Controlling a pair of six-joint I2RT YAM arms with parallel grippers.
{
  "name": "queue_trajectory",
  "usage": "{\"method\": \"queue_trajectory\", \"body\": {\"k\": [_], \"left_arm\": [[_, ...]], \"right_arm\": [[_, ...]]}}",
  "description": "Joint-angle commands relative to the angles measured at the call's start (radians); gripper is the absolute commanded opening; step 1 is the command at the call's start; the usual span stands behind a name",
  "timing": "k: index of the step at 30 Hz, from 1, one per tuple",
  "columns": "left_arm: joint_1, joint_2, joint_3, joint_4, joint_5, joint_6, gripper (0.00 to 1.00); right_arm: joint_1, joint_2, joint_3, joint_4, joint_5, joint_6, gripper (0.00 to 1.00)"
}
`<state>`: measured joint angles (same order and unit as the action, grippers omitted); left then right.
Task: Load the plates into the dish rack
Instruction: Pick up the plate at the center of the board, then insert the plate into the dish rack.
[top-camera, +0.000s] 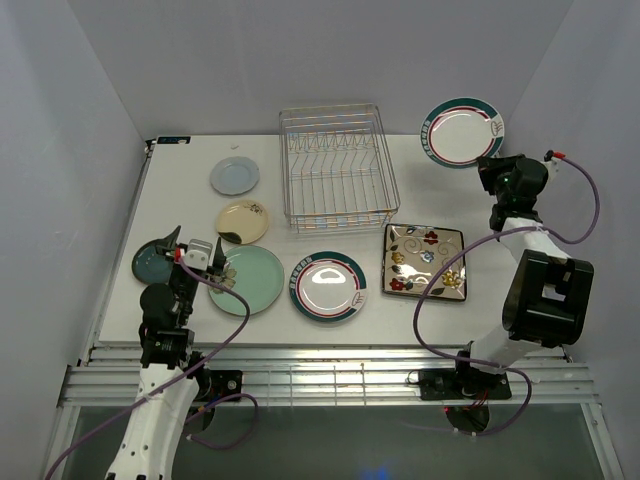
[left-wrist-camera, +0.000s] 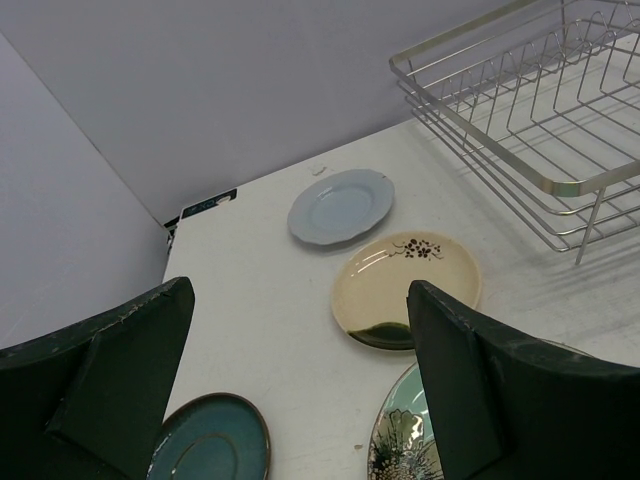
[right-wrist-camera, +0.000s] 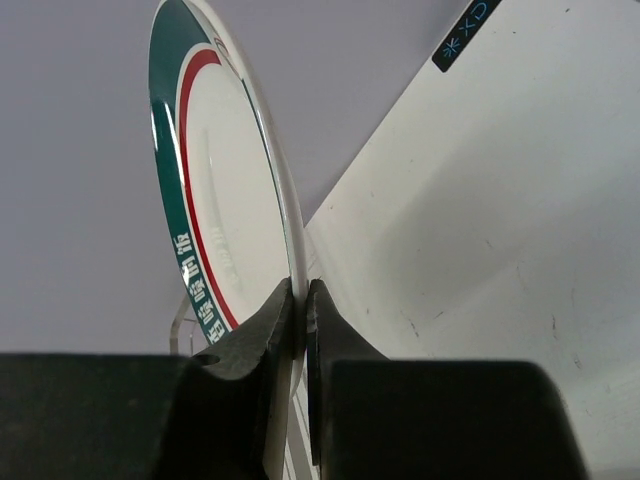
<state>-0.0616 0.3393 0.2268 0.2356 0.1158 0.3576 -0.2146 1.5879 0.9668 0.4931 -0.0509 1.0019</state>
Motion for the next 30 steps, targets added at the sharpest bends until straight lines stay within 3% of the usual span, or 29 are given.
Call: {"method": "queue_trajectory", "body": {"k": [1,22,30], "left_arm": [[0.003,0.012,0.008,-0.010,0.007,0.001,0.98],[0.003,0.043,0.017,-0.018,0.019,-0.002,0.98],[0.003,0.040,0.017,-0.027,0.041,-0.006,0.98]], "right_arm": [[0.009,-0.068,0.039,0.038,0.023,-0.017,0.08],[0.044,-0.131,0.134,-0.065,0.129,-0.197,0.08],[0.116,-0.131,0.210,-0.083,0.203,-0.298,0.08]]}}
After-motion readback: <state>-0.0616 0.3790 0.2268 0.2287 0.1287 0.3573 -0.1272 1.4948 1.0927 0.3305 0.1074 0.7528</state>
